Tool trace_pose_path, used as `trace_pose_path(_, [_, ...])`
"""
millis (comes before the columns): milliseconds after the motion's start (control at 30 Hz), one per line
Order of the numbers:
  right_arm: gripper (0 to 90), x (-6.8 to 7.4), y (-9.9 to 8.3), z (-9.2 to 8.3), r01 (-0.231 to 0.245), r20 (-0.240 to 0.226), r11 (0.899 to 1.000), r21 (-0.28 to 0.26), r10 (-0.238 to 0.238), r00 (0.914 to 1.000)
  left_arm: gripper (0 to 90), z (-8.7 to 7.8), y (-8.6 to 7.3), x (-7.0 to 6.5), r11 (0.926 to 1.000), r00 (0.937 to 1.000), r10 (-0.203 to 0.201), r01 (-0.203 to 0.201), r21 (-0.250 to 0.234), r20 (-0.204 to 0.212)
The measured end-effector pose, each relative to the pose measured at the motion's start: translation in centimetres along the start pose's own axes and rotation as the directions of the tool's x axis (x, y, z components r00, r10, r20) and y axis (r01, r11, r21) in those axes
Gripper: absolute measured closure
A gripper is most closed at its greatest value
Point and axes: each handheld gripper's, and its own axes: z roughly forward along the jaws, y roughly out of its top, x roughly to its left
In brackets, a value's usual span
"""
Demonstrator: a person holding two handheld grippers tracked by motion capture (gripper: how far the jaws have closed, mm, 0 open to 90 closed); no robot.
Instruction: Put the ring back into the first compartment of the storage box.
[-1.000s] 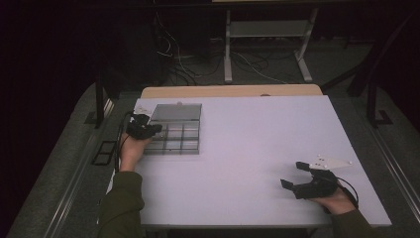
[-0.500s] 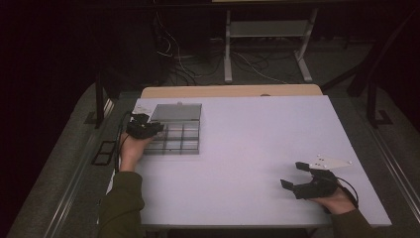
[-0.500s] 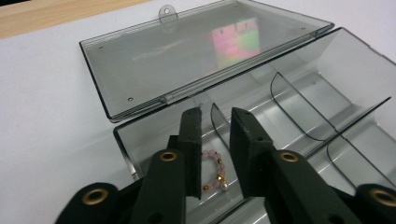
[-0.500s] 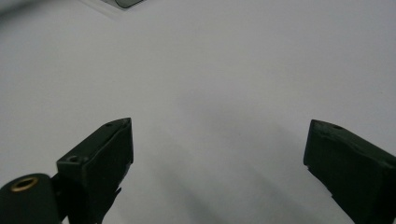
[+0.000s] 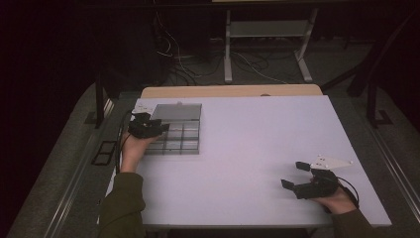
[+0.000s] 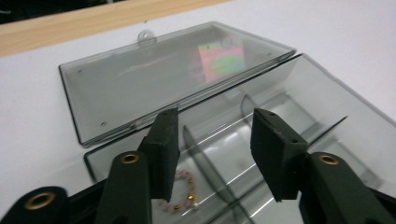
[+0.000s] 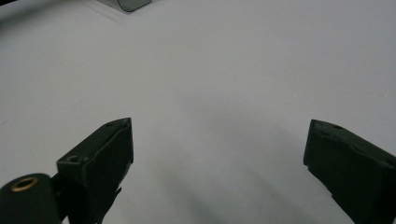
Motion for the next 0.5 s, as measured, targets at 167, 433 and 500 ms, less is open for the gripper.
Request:
trace_pose_path(167, [8.1, 0.0, 0.0, 0.0, 0.002, 0.004, 1.000, 0.000, -0.002, 1.0000, 41.6, -0.4, 0.4, -1.0, 1.0000, 0.9991, 0.004, -0.004, -0.004, 0.042])
trace_pose_path(433, [8.1, 0.1, 0.0, 0.0, 0.003, 0.006, 1.000, -0.001, -0.003, 1.0000, 29.7, -1.1, 0.6, -4.0, 0.9971, 0.9954, 0.073, -0.071, -0.027, 0.062])
trace_pose_path(500, [8.2, 0.1, 0.1, 0.0, 0.005, 0.006, 1.000, 0.000, -0.005, 1.0000, 27.2, -1.3, 0.6, -4.6, 0.9964, 0.9940, 0.080, -0.078, -0.032, 0.074])
